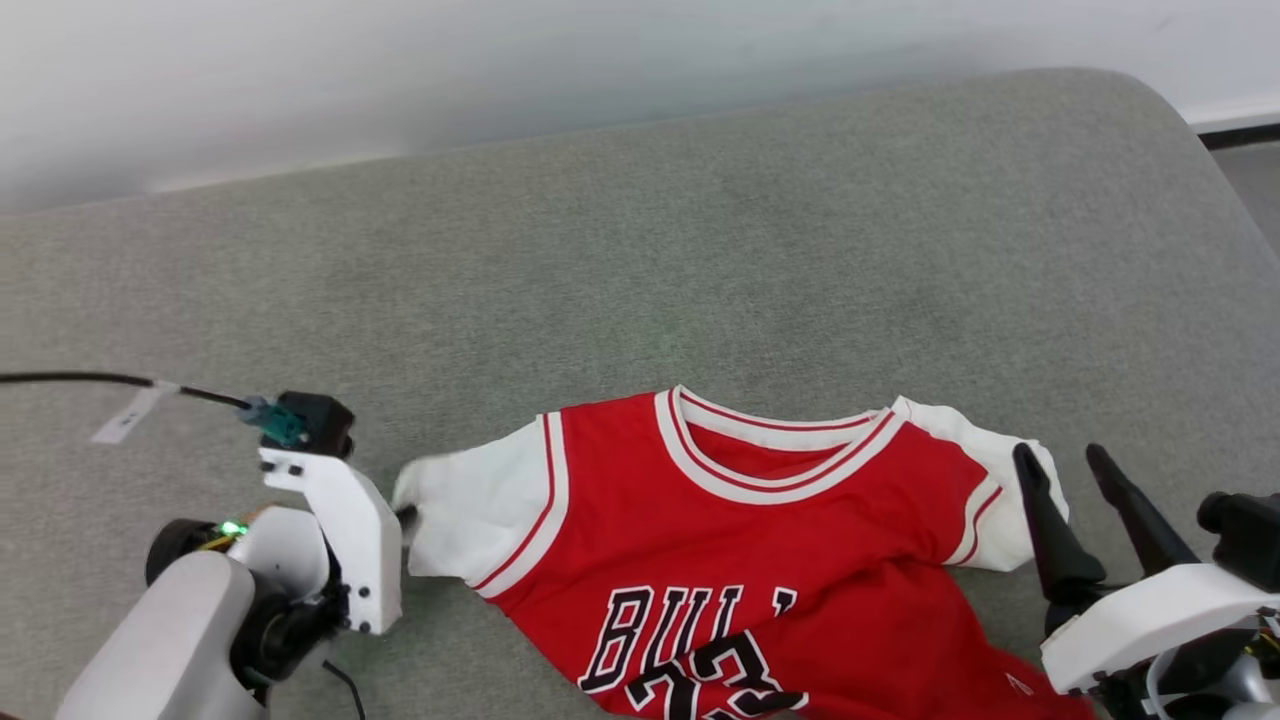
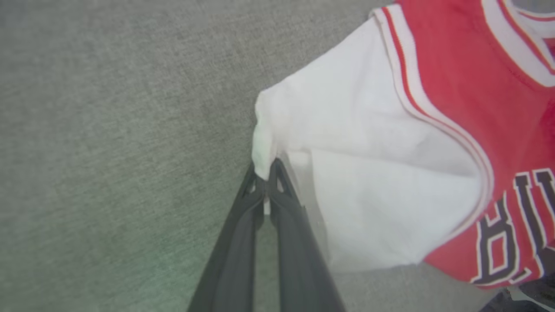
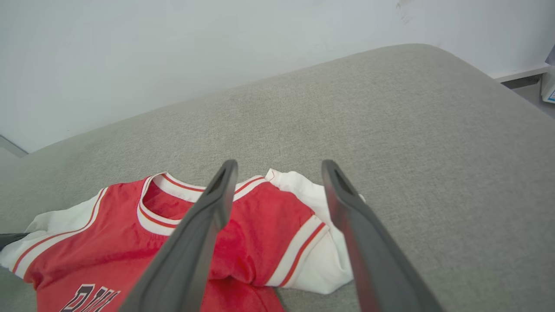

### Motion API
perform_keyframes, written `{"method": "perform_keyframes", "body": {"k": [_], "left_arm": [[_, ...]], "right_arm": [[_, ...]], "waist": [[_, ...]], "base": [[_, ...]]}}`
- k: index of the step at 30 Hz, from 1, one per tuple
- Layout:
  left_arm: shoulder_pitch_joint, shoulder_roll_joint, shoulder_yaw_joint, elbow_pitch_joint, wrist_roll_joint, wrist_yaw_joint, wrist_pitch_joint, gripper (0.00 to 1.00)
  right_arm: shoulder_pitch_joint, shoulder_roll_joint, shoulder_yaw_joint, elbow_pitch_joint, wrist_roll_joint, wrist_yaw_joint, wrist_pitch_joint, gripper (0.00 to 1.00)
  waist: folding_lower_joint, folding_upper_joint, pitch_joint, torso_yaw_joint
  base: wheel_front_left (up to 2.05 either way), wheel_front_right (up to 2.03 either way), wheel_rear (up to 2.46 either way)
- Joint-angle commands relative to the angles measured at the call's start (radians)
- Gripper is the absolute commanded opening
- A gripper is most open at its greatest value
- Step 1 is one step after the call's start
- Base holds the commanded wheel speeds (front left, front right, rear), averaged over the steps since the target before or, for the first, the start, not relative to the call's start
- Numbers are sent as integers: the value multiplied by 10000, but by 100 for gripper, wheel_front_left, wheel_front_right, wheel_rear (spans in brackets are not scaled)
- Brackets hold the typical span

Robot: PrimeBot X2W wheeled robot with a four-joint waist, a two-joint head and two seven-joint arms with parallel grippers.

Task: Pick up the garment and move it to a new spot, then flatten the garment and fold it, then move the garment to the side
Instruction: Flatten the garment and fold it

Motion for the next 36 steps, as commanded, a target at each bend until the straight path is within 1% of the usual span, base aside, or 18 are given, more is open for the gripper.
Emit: {"method": "perform_keyframes", "body": {"k": [1, 5, 10, 14, 15, 20, 24, 29, 32, 35, 36], "left_arm": [[-21, -2, 176, -7, 181, 46, -515, 0], [-121, -34, 541, -186, 358, 128, -1683, 0], [-61, 24, 1050, -436, 513, 368, -2803, 0], [171, 114, 1310, -710, 505, 525, -3198, 0], [171, 114, 1310, -710, 505, 525, -3198, 0], [227, 151, 1432, -1141, 504, 638, -3465, 0], [48, 46, 1332, -1513, 622, 726, -3518, 0], [-134, -88, 1219, -1834, 704, 835, -3505, 0], [-246, -147, 1163, -1928, 753, 851, -3520, 0], [-213, -188, 1138, -1898, 740, 859, -3568, 0], [-185, -198, 1140, -1883, 726, 869, -3583, 0]], "right_arm": [[40, 38, -172, -56, 43, -3, 62, 100], [116, 25, -660, -65, 99, -3, 345, 100], [157, -317, -1212, 120, 303, -3, 1076, 100], [-11, -647, -1799, 569, 674, -3, 2036, 100], [-11, -647, -1799, 569, 674, -3, 2036, 100], [-606, -1302, -2126, 1475, 1095, -3, 3982, 100], [-1233, -1728, -1822, 2143, 1382, -2, 5251, 100], [-2105, -2131, -1210, 2886, 1521, -3, 6043, 100], [-2431, -2217, -816, 3373, 1641, -2, 6424, 100], [-2456, -2117, -446, 3904, 1824, -2, 6939, 100], [-2421, -2094, -356, 4049, 1854, -2, 7104, 50]], "waist": [[0, -1, -130, 136], [0, -1, -328, 404], [0, -1, -480, 709], [0, -1, -468, 932], [0, -1, -468, 932], [0, -1, -228, 1187], [0, -1, 94, 1431], [0, -1, 571, 1675], [0, -1, 789, 1780], [0, -1, 874, 1815], [0, -1, 875, 1815]], "base": [[0, 0, 0], [0, 0, 0], [0, 0, 0], [0, 0, 0], [0, 0, 0], [0, 0, 0], [0, 0, 0], [0, 0, 0], [0, 0, 0], [0, 0, 0], [0, 0, 0]]}}
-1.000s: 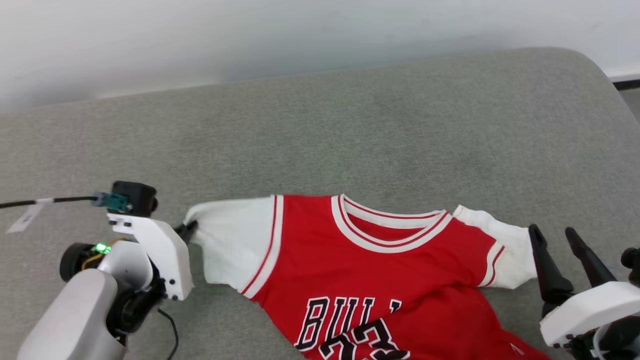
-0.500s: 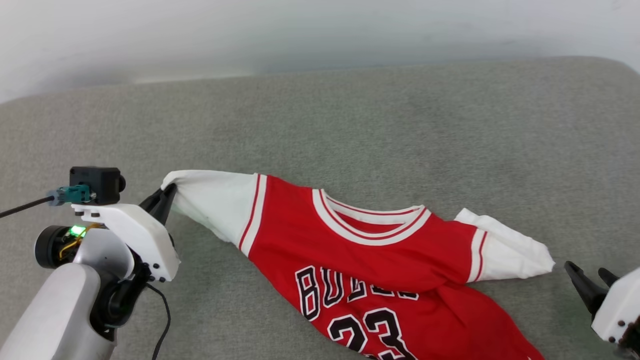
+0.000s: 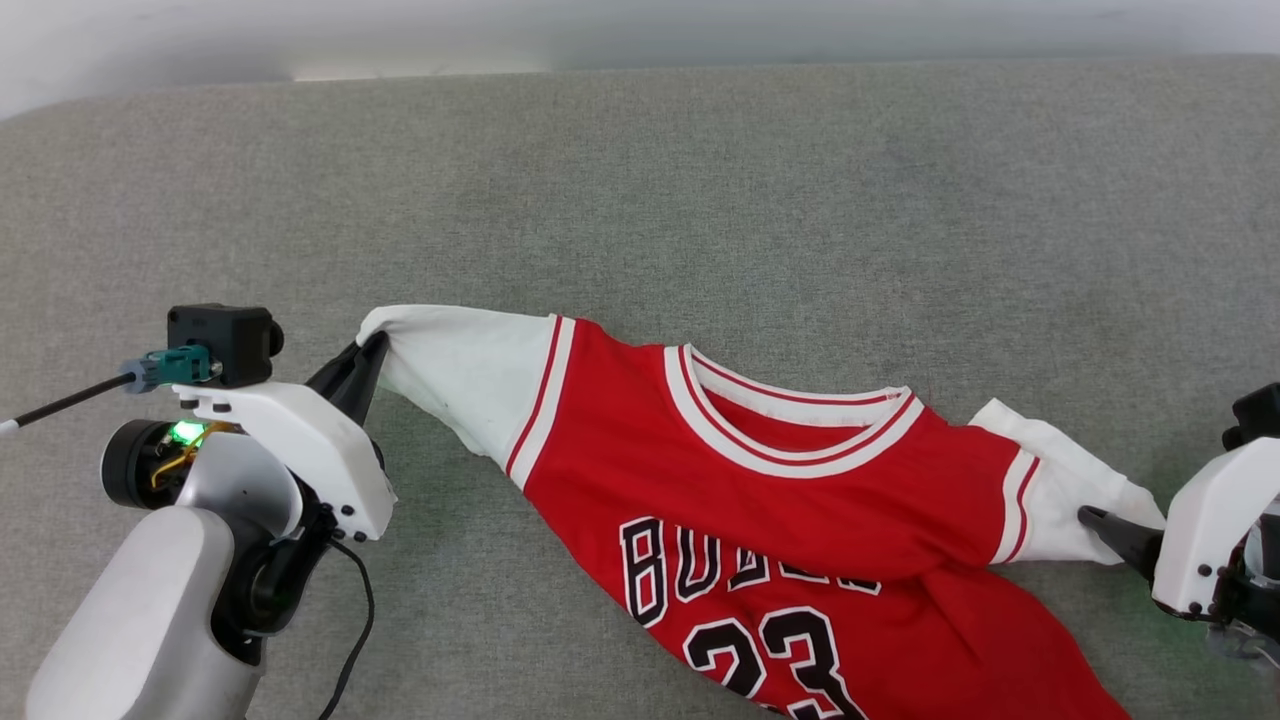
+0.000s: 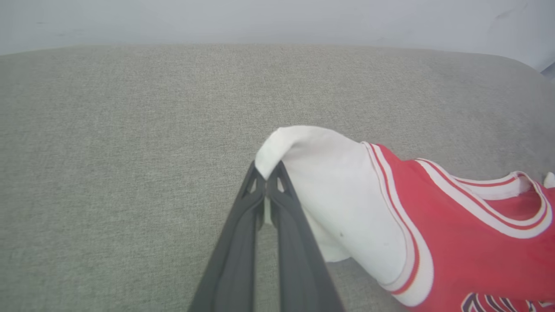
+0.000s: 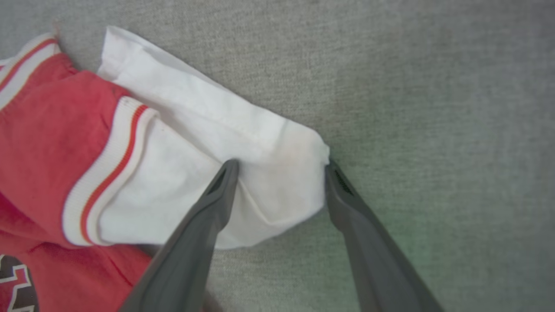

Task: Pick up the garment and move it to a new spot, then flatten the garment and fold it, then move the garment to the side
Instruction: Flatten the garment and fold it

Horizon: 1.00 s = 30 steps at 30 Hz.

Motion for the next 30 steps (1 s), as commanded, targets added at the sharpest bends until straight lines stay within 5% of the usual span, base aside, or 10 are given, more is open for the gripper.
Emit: {"method": "perform_keyframes", "body": {"k": [1, 2, 18, 30], "left_arm": [[14, -13, 13, -5, 12, 19, -52, 0], [46, -17, 17, 14, -12, 20, -67, 0], [-902, 168, 238, -9, 356, 176, -503, 0], [-4801, -125, 641, 1532, 732, -47, -1083, 0]], "right_arm": [[243, 292, 294, 432, 86, 0, 197, 25], [205, 299, 316, 471, 115, 0, 223, 0], [-1773, -517, 368, -760, -514, 0, -1440, 0], [-6137, -388, 1409, 886, -1031, -1, -3068, 0]], "waist": [[0, 0, -9, 0], [0, 0, -36, -5], [0, 0, -1478, -527], [0, 0, -813, -971]], "base": [[0, 0, 0], [0, 0, 0], [0, 0, 0], [0, 0, 0]]}}
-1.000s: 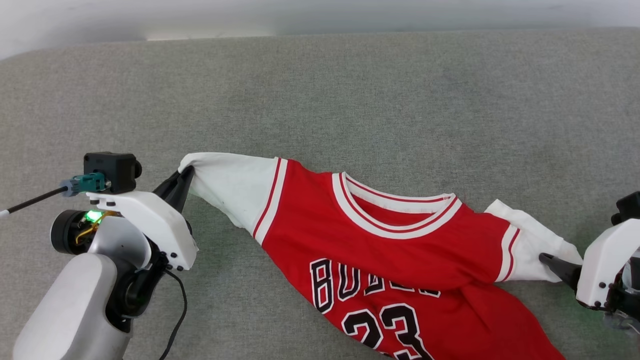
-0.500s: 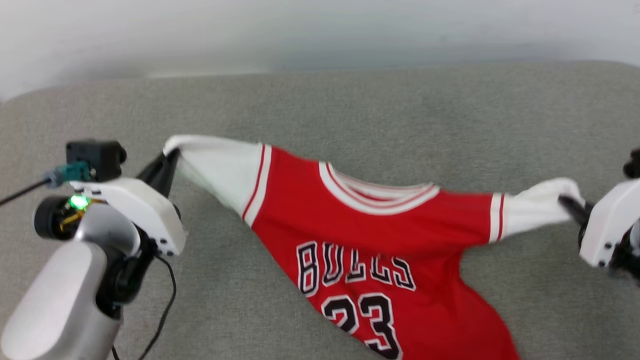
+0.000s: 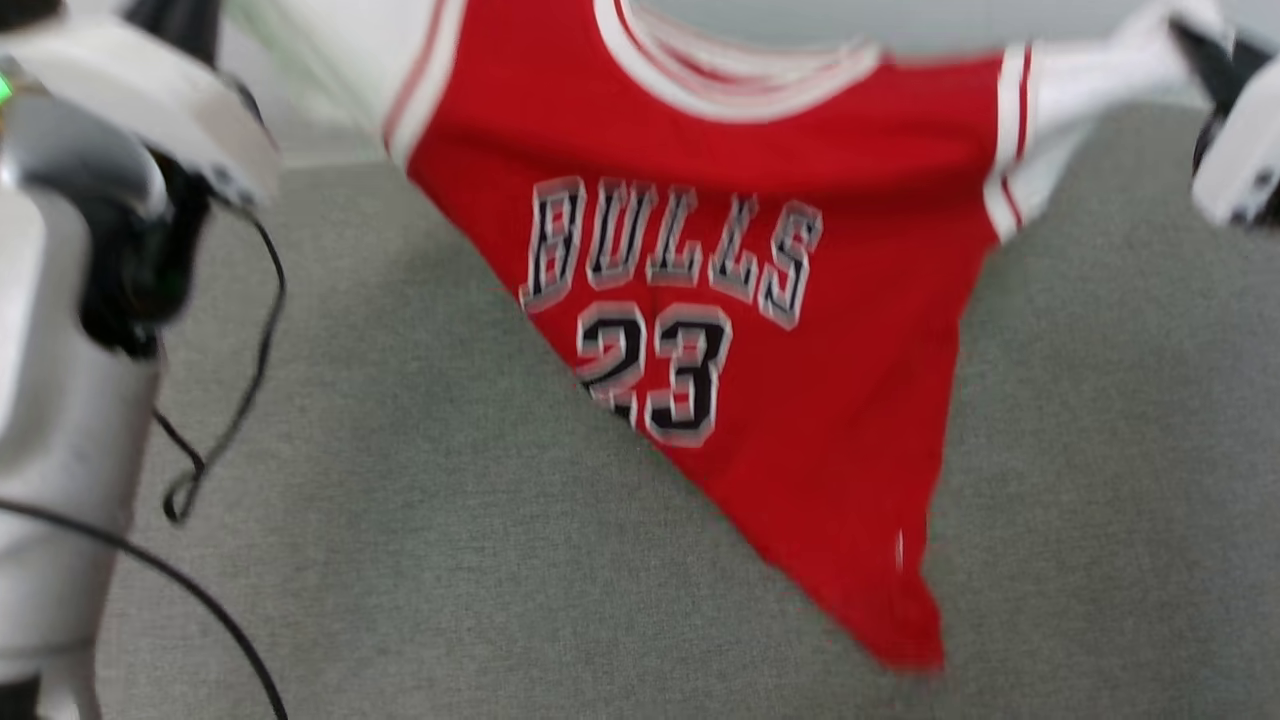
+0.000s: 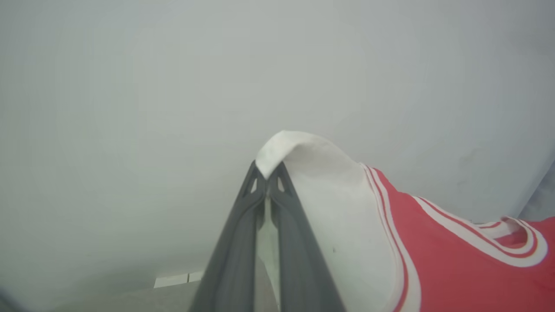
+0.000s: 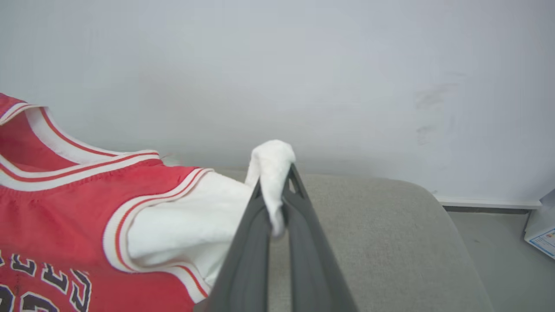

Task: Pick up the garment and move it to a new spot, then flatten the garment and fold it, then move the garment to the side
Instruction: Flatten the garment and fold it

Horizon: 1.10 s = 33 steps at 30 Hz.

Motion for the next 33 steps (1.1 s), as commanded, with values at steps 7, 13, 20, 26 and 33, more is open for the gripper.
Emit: {"method": "perform_keyframes", "body": {"k": [7, 13, 20, 26, 33], "left_arm": [[-3180, -137, 405, 1408, 123, -452, -798, 0], [-5647, -72, 582, 2278, 265, -901, -1473, 0], [-7465, -113, 477, 3253, 486, -1281, -1913, 0], [-7619, -308, 382, 4278, 284, -1566, -2153, 0], [-7020, -530, 240, 5469, -15, -1835, -2496, 0]], "right_arm": [[-3515, 6, 476, 1048, -158, -3, -1506, 0], [-6073, 24, 817, 1904, -390, -3, -2760, 0], [-8136, 52, 1182, 3118, -181, -3, -3752, 0], [-8721, 204, 1846, 4417, 119, -5, -4348, 0], [-8332, 393, 2542, 5564, 530, -5, -4808, 0]], "waist": [[-1, 0, 1777, -149], [-1, 0, 2913, -123], [-1, 0, 4084, -18], [-1, 0, 4662, 48], [-1, 0, 4672, 53]], "base": [[0, 0, 0], [0, 0, 0], [0, 0, 0], [0, 0, 0], [0, 0, 0]]}}
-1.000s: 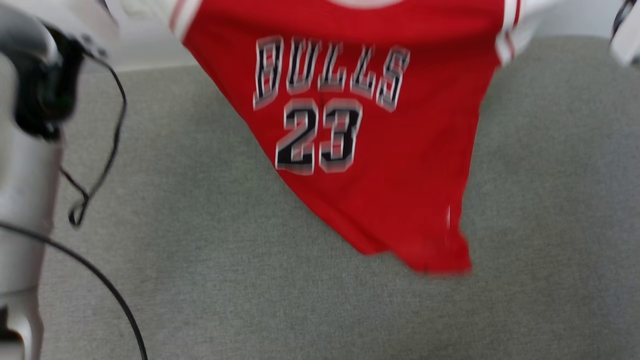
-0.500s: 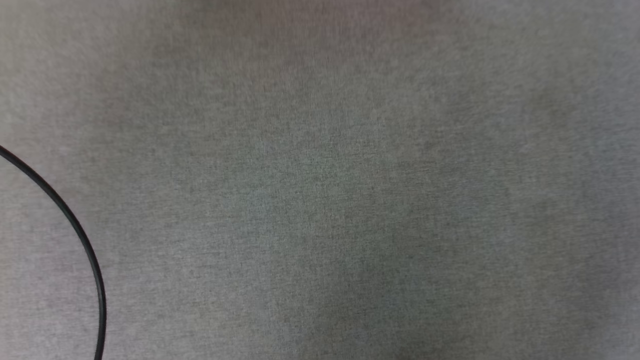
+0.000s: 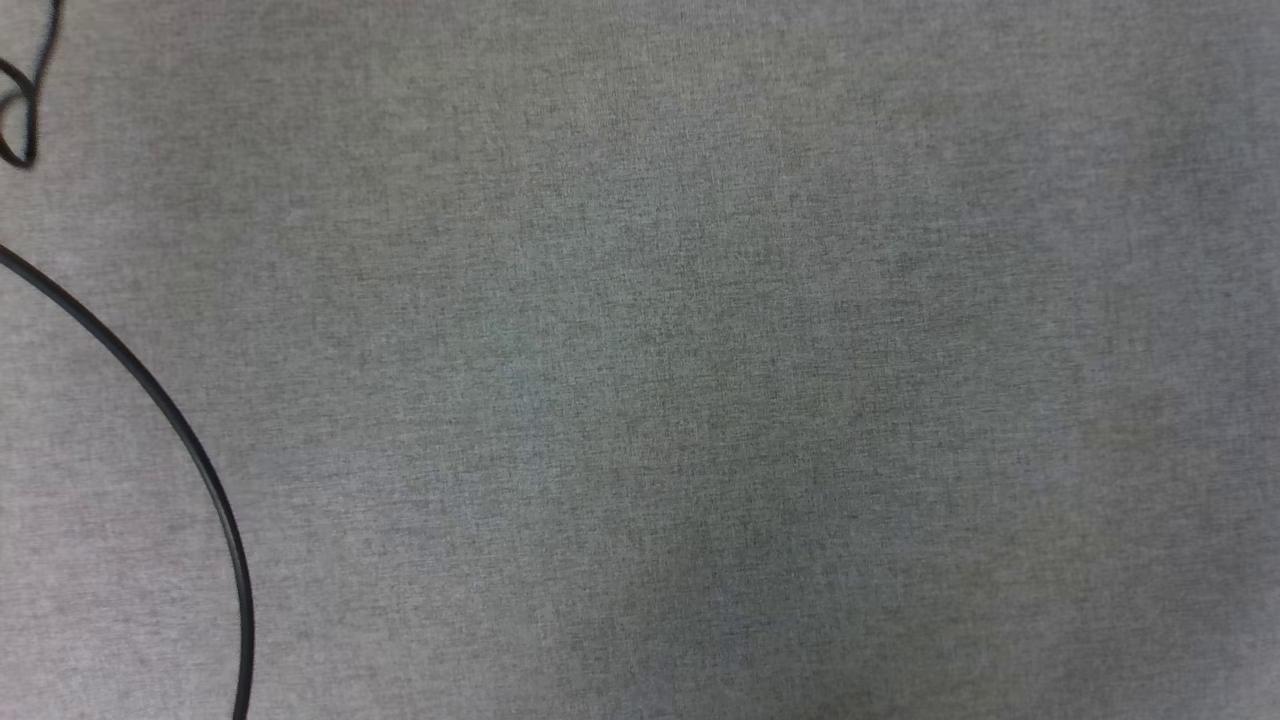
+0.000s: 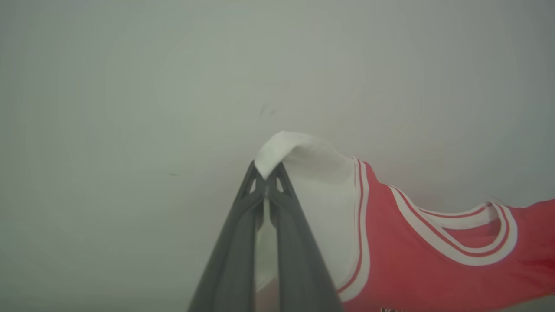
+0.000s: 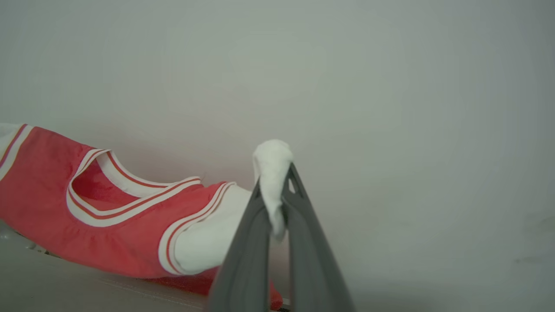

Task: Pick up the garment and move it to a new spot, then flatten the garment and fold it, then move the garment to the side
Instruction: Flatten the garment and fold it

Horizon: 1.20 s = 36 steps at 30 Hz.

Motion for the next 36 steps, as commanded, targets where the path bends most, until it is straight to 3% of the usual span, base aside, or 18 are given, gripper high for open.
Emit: {"method": "perform_keyframes", "body": {"k": [1, 6, 12, 21, 27, 36], "left_arm": [[115, -10, -14, 61, -80, -31, -114, 0], [1264, -173, -254, 844, -327, -182, -522, 0], [3651, -239, -487, 1264, -752, -236, -1153, 0], [8253, -74, -101, -73, -1589, -188, -1600, 0], [11460, 33, 519, -2191, -1700, 564, -1643, 0], [15777, 293, 875, -6004, -1790, 2437, -1202, 0]], "right_arm": [[208, 4, 67, 103, 87, -7, -94, 0], [1294, -39, 819, 560, 591, -5, -318, 0], [3726, -186, 1868, 350, 1552, -5, -630, 0], [8061, -854, 2473, -1090, 2971, -7, -916, 0], [10874, -1032, 2021, -2055, 3596, -7, -771, 0], [14800, -896, 299, -3825, 3197, -7, -408, 0]], "waist": [[-2, 0, -68, 6], [-2, 0, -717, 19], [-2, 0, -2205, 20], [-2, 0, -4243, 13], [-2, 0, -5137, 56], [-2, 0, -5973, 157]], "base": [[0, 0, 0], [0, 0, 0], [0, 0, 0], [0, 0, 0], [0, 0, 0], [0, 0, 0]]}}
